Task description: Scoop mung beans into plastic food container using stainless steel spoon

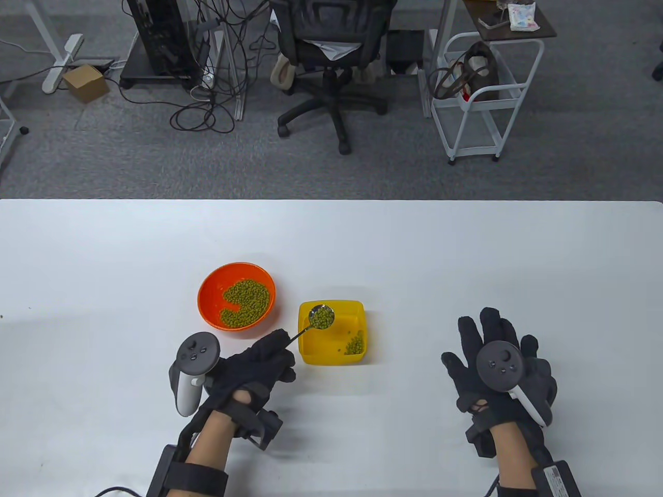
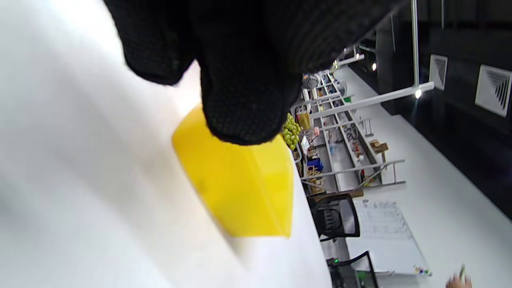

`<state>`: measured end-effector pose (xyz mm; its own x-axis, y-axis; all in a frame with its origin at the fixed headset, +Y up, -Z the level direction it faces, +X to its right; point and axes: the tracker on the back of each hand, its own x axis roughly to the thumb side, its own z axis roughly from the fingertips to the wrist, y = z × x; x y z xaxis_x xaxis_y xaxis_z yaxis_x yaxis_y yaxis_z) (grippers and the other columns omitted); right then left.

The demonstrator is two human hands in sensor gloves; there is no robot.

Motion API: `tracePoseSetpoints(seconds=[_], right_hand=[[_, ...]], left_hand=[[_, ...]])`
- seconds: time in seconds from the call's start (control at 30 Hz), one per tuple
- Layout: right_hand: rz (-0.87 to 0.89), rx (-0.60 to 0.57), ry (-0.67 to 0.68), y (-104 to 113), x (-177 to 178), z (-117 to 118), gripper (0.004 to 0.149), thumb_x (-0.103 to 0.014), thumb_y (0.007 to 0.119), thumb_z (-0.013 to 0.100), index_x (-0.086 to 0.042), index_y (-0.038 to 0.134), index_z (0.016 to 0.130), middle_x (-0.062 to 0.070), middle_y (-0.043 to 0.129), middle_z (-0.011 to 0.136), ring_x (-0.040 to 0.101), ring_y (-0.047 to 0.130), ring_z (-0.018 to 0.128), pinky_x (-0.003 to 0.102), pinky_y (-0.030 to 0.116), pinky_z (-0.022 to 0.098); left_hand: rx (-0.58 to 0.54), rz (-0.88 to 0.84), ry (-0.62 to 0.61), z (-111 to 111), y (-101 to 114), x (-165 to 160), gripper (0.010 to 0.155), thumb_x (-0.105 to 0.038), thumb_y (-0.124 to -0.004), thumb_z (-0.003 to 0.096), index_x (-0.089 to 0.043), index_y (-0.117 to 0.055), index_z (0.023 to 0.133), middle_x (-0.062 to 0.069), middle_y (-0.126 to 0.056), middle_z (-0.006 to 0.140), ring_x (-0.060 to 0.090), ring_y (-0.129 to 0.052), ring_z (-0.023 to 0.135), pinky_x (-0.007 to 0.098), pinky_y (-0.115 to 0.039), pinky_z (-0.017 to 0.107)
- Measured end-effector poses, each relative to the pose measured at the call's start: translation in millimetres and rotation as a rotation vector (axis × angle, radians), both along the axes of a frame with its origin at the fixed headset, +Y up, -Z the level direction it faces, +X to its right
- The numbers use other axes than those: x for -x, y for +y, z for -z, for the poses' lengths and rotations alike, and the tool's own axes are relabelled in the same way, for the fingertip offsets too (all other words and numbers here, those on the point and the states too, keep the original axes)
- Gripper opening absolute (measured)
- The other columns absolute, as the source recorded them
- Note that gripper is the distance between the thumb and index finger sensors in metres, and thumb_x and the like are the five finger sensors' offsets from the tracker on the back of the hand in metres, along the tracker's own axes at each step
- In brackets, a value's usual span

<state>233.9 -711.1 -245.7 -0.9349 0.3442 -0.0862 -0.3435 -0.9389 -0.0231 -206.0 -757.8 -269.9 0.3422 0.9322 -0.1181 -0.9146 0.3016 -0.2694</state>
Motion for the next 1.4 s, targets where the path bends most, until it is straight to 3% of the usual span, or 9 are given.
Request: tracePoseSetpoints(seconds=[0.3, 0.73, 1.23, 1.4], right_hand=[[0.004, 0.006, -0.002, -0.5, -0.2, 0.4, 0.074, -0.058, 0.074, 0.05, -0.034, 0.037, 0.109, -0.004, 0.004, 0.114, 0.03, 0.014, 0.108, 0.065, 0.002, 0.07], [0.003, 0.007, -0.001, -1.0, -0.3, 0.7, 0.074, -0.058, 0.074, 0.05, -0.034, 0.037, 0.109, -0.004, 0.004, 0.114, 0.03, 0.014, 0.108, 0.065, 0.002, 0.07], [0.005, 0.006, 0.002, -1.2, -0.4, 0.7, 0.074, -0.058, 0.074, 0.05, -0.034, 0.037, 0.109, -0.004, 0.004, 0.114, 0.03, 0.014, 0.108, 0.065, 0.002, 0.07], [0.006, 0.007, 0.002, -1.4, -0.6, 0.7, 0.074, -0.058, 0.074, 0.05, -0.034, 0.036, 0.109, -0.004, 0.004, 0.114, 0.03, 0.014, 0.108, 0.065, 0.002, 0.07]], left_hand=[[-0.001, 0.107, -0.072, 0.8, -8.7, -19.1, 0.049, -0.026, -0.082, 0.0472, -0.022, -0.071, 0.095, 0.001, -0.1, 0.076, 0.008, -0.113, 0.055, 0.039, -0.089, 0.057], [0.01, 0.082, -0.056, 2.1, -10.0, -21.1, 0.053, -0.036, -0.082, 0.045, -0.018, -0.073, 0.093, 0.003, -0.107, 0.068, 0.006, -0.119, 0.044, 0.034, -0.095, 0.051], [0.052, -0.024, 0.039, 1.9, -11.3, -18.2, 0.063, -0.046, -0.083, 0.0389, -0.008, -0.077, 0.088, 0.003, -0.112, 0.058, 0.002, -0.123, 0.035, 0.028, -0.099, 0.047], [0.206, -0.229, 0.134, -1.2, -22.2, -15.1, 0.064, -0.047, -0.082, 0.0383, -0.005, -0.079, 0.086, 0.003, -0.113, 0.056, 0.002, -0.124, 0.033, 0.028, -0.1, 0.045]])
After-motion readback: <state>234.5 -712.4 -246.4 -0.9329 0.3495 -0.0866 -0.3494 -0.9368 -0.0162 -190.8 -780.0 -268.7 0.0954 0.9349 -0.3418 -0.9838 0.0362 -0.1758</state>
